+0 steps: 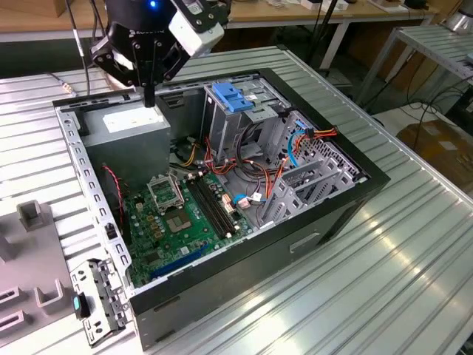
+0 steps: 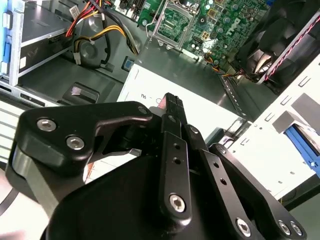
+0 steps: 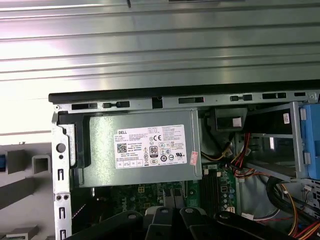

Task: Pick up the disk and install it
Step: 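Reach for the disk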

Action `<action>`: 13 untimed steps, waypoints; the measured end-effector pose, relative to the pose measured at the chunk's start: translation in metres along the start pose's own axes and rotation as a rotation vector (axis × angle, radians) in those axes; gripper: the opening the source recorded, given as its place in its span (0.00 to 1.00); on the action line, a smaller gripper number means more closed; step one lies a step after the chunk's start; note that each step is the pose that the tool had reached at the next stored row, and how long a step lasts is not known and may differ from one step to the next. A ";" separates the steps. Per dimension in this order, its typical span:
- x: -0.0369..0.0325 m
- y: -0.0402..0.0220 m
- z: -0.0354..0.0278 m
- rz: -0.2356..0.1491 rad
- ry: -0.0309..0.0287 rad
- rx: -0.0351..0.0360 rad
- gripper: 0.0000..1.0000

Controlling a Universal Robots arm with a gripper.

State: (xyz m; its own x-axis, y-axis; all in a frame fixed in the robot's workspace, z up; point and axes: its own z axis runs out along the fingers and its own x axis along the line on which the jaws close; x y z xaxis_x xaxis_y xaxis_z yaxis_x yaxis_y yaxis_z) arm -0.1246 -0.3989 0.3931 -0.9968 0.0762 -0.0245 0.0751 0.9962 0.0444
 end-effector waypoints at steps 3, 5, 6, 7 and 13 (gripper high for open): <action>0.0019 -0.0002 0.0000 0.000 0.0000 0.0000 0.11; 0.0033 -0.0003 0.0001 0.000 0.0000 0.0000 0.11; 0.0039 -0.0003 0.0001 0.000 0.0000 0.0000 0.11; 0.0044 -0.0003 0.0001 0.000 0.0000 0.0000 0.11; 0.0066 -0.0005 0.0001 0.000 0.0000 0.0000 0.11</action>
State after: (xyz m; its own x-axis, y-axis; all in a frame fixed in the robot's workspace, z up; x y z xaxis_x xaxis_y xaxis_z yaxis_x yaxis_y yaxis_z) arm -0.1313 -0.3989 0.3928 -0.9968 0.0762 -0.0245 0.0751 0.9962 0.0444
